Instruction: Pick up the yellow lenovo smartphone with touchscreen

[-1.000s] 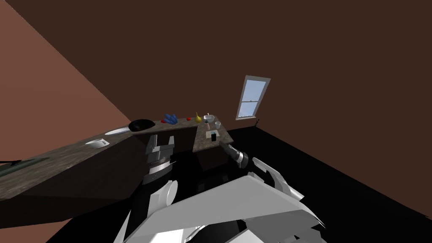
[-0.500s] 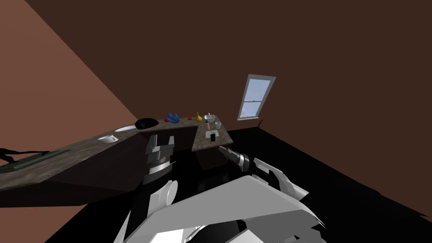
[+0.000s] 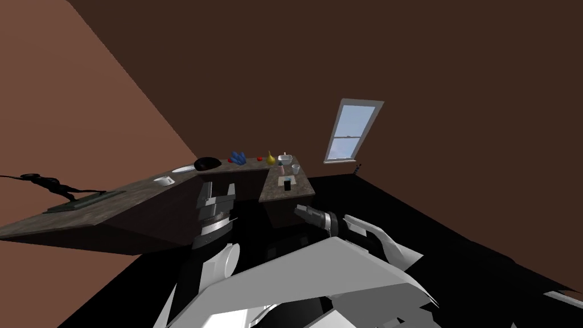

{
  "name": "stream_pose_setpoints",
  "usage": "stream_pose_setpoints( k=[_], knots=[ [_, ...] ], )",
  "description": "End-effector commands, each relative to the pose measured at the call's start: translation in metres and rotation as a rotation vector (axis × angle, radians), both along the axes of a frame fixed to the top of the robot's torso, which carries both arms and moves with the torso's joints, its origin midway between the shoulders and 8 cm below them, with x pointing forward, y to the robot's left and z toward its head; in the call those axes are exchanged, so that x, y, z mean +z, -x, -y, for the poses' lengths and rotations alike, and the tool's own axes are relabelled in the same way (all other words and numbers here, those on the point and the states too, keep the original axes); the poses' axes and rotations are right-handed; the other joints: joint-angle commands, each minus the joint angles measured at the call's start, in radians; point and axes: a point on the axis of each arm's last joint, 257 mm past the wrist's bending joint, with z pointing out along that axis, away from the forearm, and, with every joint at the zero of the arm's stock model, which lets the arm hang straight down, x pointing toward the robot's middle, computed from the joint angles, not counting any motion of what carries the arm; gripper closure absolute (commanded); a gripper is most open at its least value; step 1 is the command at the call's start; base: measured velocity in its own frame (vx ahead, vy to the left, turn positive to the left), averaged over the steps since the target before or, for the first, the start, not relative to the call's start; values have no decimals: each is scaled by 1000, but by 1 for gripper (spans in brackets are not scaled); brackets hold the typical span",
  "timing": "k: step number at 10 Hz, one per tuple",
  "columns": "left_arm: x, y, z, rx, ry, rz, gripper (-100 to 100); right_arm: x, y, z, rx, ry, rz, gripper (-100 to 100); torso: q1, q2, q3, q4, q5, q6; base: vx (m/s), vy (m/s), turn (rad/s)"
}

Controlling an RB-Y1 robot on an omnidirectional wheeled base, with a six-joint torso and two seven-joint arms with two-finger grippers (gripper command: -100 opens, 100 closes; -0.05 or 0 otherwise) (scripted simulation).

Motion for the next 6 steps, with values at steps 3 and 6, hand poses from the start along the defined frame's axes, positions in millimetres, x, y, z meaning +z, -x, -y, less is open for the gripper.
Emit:
stream_pose_setpoints(
  k=[3, 6],
  knots=[
    [0, 0, 0, 0, 0, 0, 0, -28, 17, 9, 56, 109, -42, -100, 1, -1, 0, 0, 0, -1, -5, -56, 124],
    [0, 0, 0, 0, 0, 0, 0, -51, 33, 21, 101, 201, -77, -100, 1, -1, 0, 0, 0, -1, -6, -58, 131]
  ],
)
